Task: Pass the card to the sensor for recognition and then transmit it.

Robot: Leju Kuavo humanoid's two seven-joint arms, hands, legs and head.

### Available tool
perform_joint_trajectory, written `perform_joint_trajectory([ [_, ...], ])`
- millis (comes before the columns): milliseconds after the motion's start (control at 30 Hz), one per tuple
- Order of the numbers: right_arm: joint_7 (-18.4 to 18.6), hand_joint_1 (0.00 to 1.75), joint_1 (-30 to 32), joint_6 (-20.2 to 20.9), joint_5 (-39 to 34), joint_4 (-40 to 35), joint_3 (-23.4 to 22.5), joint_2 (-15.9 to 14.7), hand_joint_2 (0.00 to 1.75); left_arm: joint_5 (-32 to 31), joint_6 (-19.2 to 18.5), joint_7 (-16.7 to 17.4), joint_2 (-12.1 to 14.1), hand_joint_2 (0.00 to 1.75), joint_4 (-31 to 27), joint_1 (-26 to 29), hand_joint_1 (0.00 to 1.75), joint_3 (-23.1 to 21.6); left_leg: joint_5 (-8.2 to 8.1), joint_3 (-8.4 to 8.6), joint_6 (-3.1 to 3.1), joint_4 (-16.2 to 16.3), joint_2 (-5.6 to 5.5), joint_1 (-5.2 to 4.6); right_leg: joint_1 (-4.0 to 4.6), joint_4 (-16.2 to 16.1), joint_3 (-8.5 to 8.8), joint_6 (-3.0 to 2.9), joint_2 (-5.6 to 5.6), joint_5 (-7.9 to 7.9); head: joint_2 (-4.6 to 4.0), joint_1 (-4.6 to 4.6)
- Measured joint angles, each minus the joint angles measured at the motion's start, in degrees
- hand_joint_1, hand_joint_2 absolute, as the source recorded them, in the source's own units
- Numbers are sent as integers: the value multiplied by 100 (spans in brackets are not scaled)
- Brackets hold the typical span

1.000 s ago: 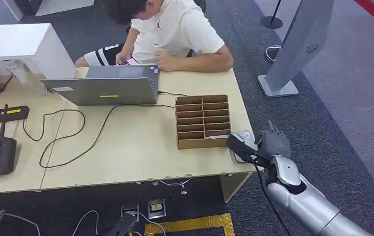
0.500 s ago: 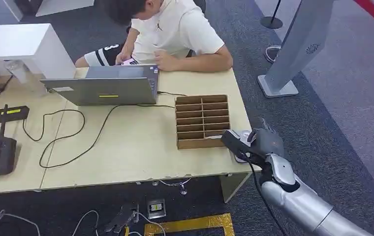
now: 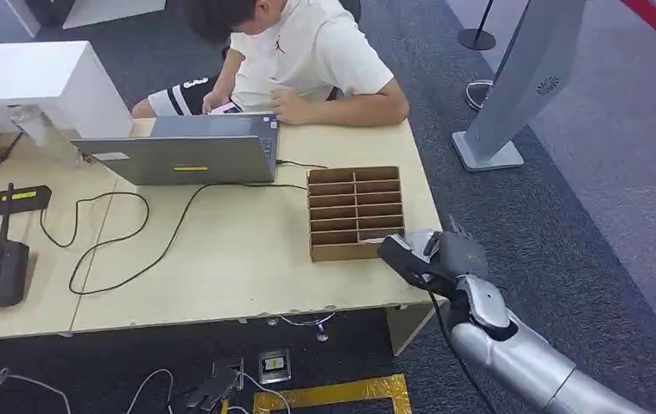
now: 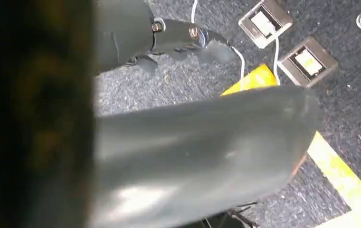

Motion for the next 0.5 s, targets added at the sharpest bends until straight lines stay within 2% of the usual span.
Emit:
perform_joint_trajectory([
  [133,2,175,-55,55,26,275,119,78,175,57,0,24,28,0,-46,-10,0,-227,0,0,0,0,0,1,1,0,0,0,0,0,0,-2],
  [500,2,175,-66,-103,-133,514,144,153,175,92,0,24,63,0,-52,-34,0,-245,0,9,-1,0,2,1,1,-1,6,0,2,0,0,-2],
])
